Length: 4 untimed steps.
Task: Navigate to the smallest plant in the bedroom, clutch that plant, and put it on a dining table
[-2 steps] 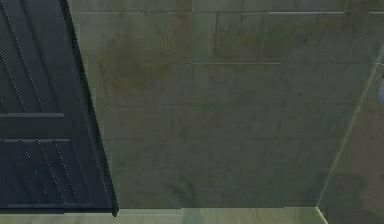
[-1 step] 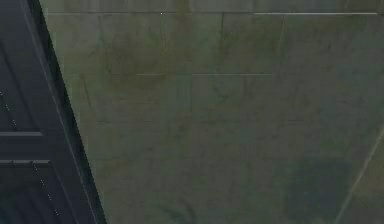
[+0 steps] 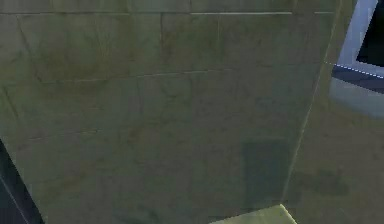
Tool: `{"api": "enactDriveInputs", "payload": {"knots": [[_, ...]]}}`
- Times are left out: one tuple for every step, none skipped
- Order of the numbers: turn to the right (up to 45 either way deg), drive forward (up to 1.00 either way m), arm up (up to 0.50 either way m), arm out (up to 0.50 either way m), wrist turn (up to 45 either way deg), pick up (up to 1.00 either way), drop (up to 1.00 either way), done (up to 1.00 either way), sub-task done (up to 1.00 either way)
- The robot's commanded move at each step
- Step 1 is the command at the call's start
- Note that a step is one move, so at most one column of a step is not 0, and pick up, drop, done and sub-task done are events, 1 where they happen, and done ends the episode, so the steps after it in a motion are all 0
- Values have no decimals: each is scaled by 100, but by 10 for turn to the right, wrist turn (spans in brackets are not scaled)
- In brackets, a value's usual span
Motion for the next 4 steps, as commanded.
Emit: {"api": "enactDriveInputs", "payload": {"knots": [[0, 15, 0, 0, 0, 0, 0, 0, 0], [-450, 0, 0, 0, 0, 0, 0, 0, 0], [-390, 0, 0, 0, 0, 0, 0, 0, 0], [0, 60, 0, 0, 0, 0, 0, 0, 0]]}}
